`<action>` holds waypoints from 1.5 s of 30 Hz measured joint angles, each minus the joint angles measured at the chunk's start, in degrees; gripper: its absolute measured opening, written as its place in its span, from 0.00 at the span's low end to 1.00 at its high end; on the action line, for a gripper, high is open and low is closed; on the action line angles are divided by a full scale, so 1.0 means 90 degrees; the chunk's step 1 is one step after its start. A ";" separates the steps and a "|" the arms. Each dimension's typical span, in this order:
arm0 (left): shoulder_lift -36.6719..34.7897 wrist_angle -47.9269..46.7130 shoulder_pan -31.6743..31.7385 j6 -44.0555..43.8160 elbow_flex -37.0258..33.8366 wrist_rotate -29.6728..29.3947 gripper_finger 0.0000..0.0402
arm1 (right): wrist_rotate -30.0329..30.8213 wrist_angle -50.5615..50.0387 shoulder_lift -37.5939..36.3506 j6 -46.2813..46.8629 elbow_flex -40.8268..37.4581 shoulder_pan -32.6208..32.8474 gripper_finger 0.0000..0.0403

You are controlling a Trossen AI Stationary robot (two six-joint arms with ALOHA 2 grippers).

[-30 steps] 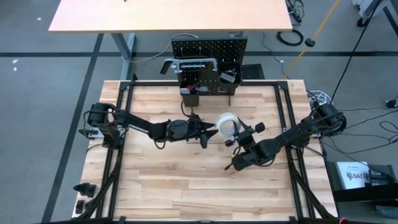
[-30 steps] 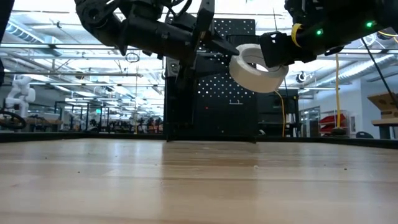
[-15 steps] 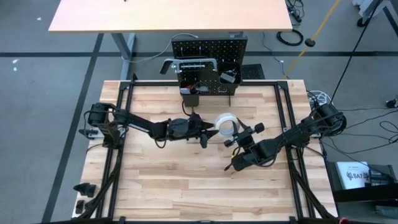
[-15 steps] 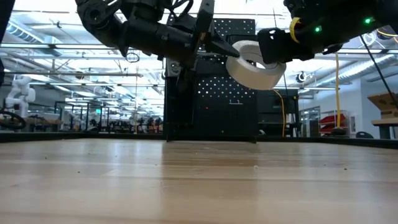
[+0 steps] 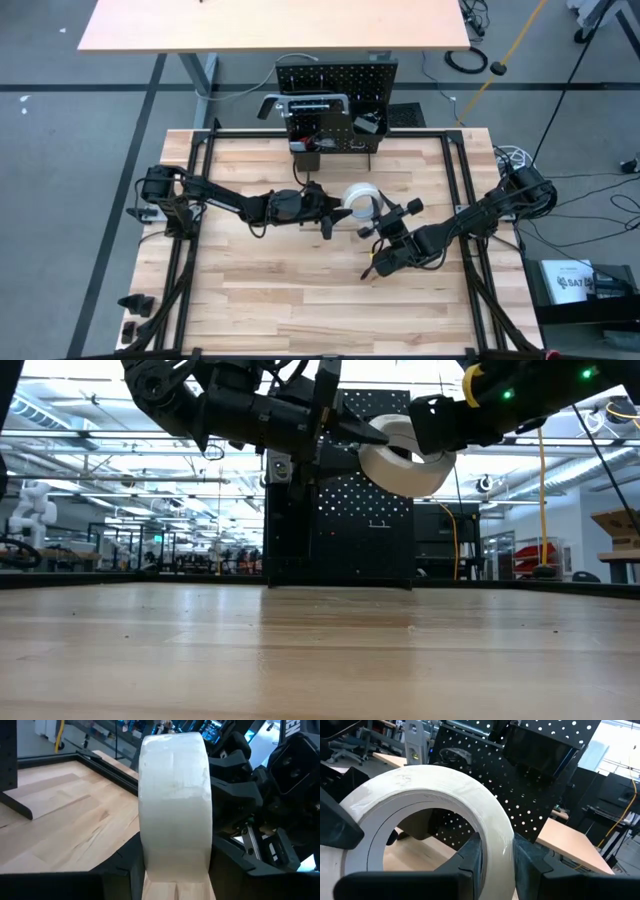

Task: Hang tools onto peg board
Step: Hang the white tape on the black peg board

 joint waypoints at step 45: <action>-0.0010 -0.0403 0.0112 0.4428 0.0012 -0.0712 0.40 | -0.2057 0.0084 -0.1491 -0.3790 0.0013 0.0879 0.64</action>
